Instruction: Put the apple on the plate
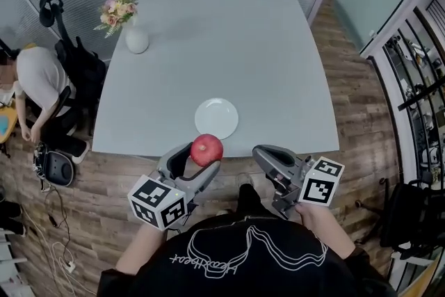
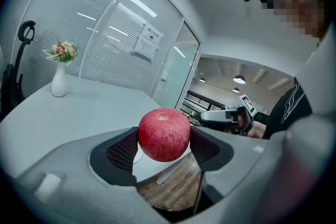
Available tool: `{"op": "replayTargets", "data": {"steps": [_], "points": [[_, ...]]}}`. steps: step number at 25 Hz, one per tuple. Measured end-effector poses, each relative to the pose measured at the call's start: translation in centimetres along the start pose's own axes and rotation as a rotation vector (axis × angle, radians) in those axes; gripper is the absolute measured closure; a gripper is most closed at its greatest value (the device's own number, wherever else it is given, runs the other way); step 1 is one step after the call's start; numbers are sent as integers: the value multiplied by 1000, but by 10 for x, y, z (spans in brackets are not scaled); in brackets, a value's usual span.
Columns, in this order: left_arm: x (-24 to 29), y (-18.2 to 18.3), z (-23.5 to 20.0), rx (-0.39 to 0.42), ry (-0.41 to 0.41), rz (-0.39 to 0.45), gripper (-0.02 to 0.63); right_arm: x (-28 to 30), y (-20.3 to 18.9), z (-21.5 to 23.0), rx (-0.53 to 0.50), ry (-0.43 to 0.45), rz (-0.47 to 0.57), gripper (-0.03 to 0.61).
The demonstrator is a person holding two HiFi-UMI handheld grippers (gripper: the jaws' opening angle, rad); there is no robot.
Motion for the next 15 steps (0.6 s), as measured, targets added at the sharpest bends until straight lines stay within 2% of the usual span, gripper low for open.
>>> {"op": "replayTargets", "data": {"steps": [7,15], "points": [[45,-6,-28,-19,66,-33,311,14,24,42,21,3,-43,571],[78,-21,-58,14,138,-93,311,23,36,74,42,-13,-73,571]]}}
Point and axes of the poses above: the fingertips, and each gripper's own axes: x forward along the fingers, z to its right, y out of its top, the point moved 7 cm from there along -x, backward along the fingers, and after that the axes turned 8 degrees about z, right-handed, at the moved point
